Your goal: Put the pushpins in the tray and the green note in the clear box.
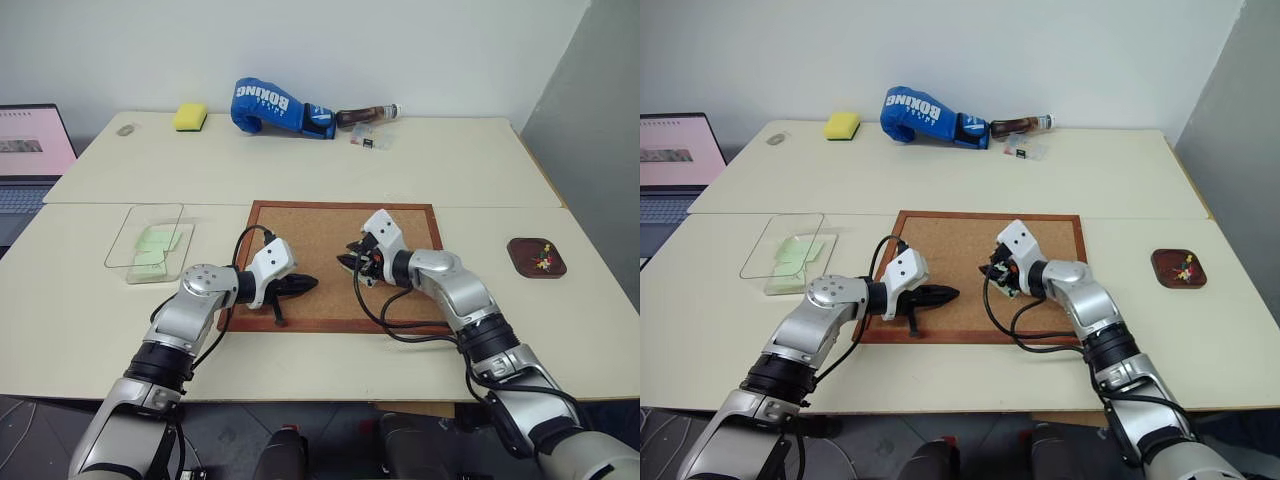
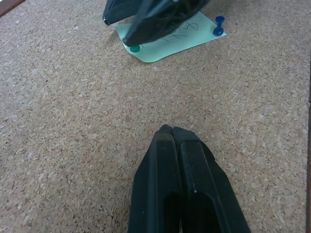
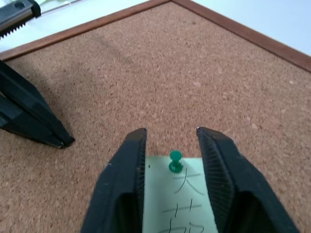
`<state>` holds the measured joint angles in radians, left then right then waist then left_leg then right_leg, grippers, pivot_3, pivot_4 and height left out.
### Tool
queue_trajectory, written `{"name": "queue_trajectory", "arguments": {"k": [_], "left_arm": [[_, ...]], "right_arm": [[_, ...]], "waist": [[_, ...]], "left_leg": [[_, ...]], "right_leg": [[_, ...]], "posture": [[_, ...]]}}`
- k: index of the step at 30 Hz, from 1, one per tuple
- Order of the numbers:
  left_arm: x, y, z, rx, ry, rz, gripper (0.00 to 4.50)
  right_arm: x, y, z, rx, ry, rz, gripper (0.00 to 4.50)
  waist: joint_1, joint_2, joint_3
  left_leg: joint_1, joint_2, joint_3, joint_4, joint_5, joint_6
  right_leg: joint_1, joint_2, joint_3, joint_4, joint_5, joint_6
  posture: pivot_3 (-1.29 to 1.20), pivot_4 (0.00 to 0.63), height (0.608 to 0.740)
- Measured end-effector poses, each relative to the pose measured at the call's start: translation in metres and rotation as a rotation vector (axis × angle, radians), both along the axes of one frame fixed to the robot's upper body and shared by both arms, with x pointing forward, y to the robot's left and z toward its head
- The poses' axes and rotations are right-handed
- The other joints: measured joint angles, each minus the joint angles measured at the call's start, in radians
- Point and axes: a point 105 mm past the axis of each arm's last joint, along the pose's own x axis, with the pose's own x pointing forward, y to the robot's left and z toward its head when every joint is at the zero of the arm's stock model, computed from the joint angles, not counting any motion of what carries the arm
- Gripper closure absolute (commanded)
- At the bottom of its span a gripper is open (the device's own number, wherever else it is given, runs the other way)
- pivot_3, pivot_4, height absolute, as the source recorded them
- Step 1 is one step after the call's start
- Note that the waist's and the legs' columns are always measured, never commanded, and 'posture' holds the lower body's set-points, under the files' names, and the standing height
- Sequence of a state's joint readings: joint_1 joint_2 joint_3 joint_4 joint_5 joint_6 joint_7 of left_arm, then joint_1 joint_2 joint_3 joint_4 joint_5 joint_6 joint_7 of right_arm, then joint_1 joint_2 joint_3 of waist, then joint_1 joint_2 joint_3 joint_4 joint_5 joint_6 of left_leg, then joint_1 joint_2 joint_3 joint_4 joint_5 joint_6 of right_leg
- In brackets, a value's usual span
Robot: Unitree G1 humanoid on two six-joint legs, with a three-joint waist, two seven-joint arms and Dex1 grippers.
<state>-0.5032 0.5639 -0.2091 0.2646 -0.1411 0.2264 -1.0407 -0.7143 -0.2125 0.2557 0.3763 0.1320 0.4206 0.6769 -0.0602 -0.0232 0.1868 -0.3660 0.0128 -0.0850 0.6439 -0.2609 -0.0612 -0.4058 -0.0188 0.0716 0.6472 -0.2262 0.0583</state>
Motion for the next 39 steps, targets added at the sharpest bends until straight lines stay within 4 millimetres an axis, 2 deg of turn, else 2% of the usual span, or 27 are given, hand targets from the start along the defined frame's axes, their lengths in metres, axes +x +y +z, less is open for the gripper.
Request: {"name": "queue_trajectory", "arguments": {"k": [4,12,22,36,38,39], "left_arm": [[-0.0001,-0.0001,0.0,0.0,0.001,0.0,4.5],[0.0,0.0,0.0,0.0,0.001,0.001,4.5],[0.0,0.0,0.0,0.0,0.0,0.001,4.5],[-0.0006,0.0003,0.0001,0.004,-0.004,0.002,4.5],[-0.0011,0.0004,0.0001,0.005,-0.006,0.002,4.5],[-0.0012,0.0004,0.0001,0.005,-0.007,0.002,4.5]], "right_arm": [[0.0022,-0.0013,-0.0013,-0.013,-0.007,-0.005,4.45],[0.0012,-0.0029,-0.0029,-0.033,-0.011,0.009,4.49],[0.0028,-0.0038,-0.0001,-0.01,-0.011,-0.005,2.89],[0.0011,0.0014,-0.0085,-0.031,0.011,0.005,2.89],[0.0012,0.0014,-0.0086,-0.037,0.006,0.006,3.26],[0.0012,0.0014,-0.0085,-0.038,0.005,0.007,3.28]], "waist": [[0.0,0.0,0.0],[0.0,0.0,0.0],[-0.001,0.0,0.0],[-0.001,0.0,0.0],[-0.002,0.0,0.0],[-0.002,0.0,0.0]], "left_leg": [[0.0,0.0,0.0,0.0,0.0,0.0],[0.0,0.0,0.0,0.0,0.0,0.0],[0.0,0.0,0.0,-0.001,0.0,0.0],[0.0,0.0,0.0,-0.001,0.0,0.0],[0.0,0.0,0.0,-0.001,0.0,0.0],[0.0,0.0,0.0,-0.001,0.0,0.0]], "right_leg": [[0.0,0.0,0.0,0.0,0.0,0.0],[0.0,0.0,0.0,0.0,0.0,-0.001],[0.0,0.0,0.0,0.0,-0.002,-0.003],[0.0,0.0,0.0,-0.001,-0.002,-0.003],[0.0,0.0,0.0,-0.001,-0.002,-0.003],[0.0,0.0,0.0,-0.001,-0.002,-0.003]], "posture": [[0.0,0.15,0.74],[0.0,0.15,0.74],[0.0,0.15,0.74],[0.0,0.15,0.74],[0.0,0.15,0.74],[0.0,0.15,0.74]]}}
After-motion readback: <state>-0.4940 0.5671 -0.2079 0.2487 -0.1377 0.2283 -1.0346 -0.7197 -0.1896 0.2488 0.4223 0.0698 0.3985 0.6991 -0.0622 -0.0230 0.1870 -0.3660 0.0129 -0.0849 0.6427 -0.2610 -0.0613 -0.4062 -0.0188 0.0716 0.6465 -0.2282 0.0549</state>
